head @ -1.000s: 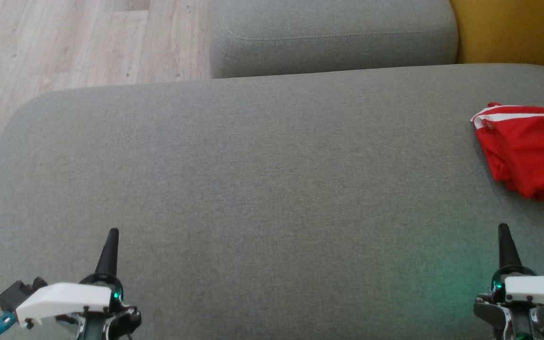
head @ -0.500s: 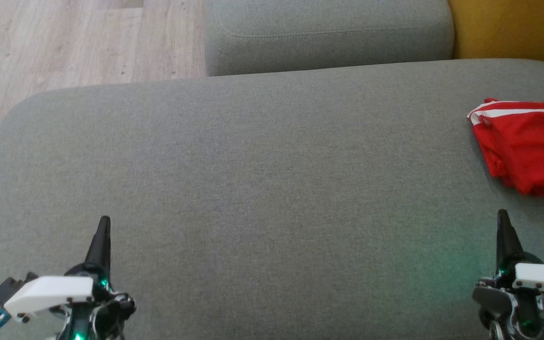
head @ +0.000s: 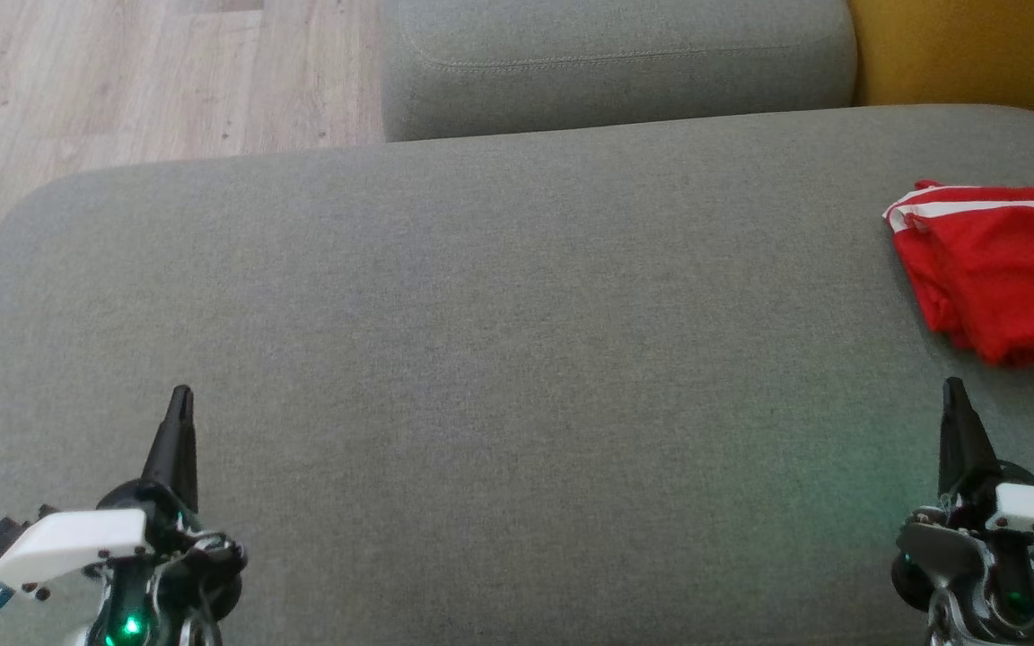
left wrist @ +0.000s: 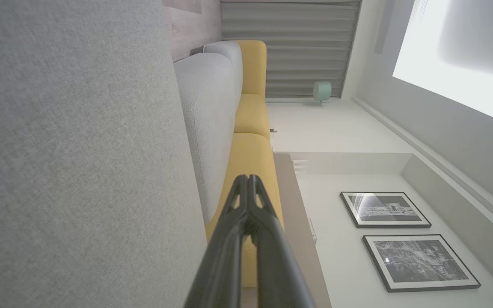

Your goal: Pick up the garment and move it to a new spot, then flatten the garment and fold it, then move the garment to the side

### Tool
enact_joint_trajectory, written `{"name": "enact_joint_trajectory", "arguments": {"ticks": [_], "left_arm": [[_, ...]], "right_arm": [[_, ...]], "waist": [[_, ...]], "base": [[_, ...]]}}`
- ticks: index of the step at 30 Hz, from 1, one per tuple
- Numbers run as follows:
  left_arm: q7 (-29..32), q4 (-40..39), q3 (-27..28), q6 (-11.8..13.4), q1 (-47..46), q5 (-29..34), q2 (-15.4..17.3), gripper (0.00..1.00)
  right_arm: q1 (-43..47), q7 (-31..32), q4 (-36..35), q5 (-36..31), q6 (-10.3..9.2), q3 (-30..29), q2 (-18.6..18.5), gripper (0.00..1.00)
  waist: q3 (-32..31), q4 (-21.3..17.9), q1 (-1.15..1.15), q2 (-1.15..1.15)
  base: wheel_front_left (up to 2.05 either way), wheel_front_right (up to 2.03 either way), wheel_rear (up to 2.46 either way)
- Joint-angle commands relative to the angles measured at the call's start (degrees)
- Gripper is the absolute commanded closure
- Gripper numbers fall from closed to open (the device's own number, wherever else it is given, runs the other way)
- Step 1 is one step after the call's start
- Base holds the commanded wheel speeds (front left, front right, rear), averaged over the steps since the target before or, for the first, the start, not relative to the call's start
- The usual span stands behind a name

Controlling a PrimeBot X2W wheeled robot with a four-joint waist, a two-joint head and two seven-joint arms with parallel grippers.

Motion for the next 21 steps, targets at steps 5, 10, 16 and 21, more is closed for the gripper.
{"name": "enact_joint_trajectory", "arguments": {"ticks": [5,10,16,21], "left_arm": [[0.34,-1.55,2.18,-0.4,-2.95,-0.1,0.71,1.0],[0.43,-1.55,2.28,-0.4,-2.96,-0.01,0.64,1.0],[0.52,-1.54,2.4,-0.4,-2.97,0.09,0.55,1.0],[0.6,-1.54,2.5,-0.4,-2.98,0.17,0.49,1.0]], "right_arm": [[-2.76,0.33,-2.15,0.4,0.4,1.4,-0.66,1.0],[-2.76,0.33,-2.15,0.4,0.4,1.4,-0.66,1.0],[-2.76,0.33,-2.14,0.4,0.4,1.4,-0.66,1.0],[-2.76,0.33,-2.14,0.4,0.4,1.4,-0.66,1.0]], "waist": [[0.0,0.01,0.0,0.0],[0.0,0.01,0.0,0.0],[0.0,0.01,0.0,0.0],[0.0,0.01,0.0,0.0]], "base": [[0.0,0.0,0.0],[0.0,0.0,0.0],[0.0,0.0,0.0],[0.0,0.0,0.0]]}}
